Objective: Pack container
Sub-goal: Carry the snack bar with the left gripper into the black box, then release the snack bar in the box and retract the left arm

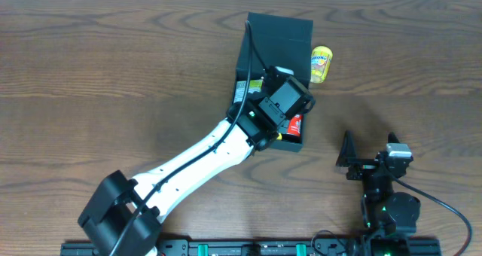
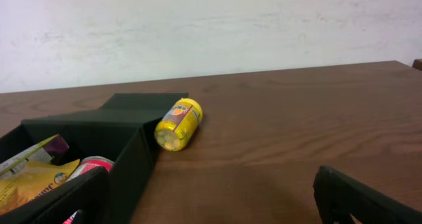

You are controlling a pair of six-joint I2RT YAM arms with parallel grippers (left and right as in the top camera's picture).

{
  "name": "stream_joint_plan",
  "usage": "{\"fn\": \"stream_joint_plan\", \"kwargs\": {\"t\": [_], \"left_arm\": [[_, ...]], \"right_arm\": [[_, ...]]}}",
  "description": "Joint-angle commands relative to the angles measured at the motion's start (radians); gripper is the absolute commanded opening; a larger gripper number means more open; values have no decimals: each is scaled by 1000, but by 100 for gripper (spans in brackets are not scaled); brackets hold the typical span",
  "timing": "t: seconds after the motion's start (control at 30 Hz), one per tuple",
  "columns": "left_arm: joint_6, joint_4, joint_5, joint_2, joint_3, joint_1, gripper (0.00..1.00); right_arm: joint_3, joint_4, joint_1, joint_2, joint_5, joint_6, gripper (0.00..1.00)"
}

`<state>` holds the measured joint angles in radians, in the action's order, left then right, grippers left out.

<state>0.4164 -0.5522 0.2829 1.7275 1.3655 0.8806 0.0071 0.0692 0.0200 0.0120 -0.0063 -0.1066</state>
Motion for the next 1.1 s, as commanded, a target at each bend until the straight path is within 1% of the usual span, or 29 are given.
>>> {"fn": "stream_joint_plan", "kwargs": {"t": [0.0,0.03,0.23,0.43,0.57,0.9,1.07], "left_arm": [[-11,-9,-48,15,-8,-3,8],[-12,-8,-64,22,-8,-3,6],[-11,-6,-120,72,-8,-3,6],[-9,17,-111,149,-8,-3,6],[-8,14,-62,174,-8,-3,6],[-8,7,-63,232,-9,-4,6],[-8,3,-63,233,-9,-4,6]], "right_arm": [[-2,5,-14,-5,3,-12,99],[-2,5,-14,-5,3,-12,99],[-2,5,-14,-5,3,-12,99],[-2,5,-14,-5,3,-12,99],[-2,5,-14,-5,3,-12,99],[-2,6,-14,-5,3,-12,99],[-2,5,-14,-5,3,-12,99]]}}
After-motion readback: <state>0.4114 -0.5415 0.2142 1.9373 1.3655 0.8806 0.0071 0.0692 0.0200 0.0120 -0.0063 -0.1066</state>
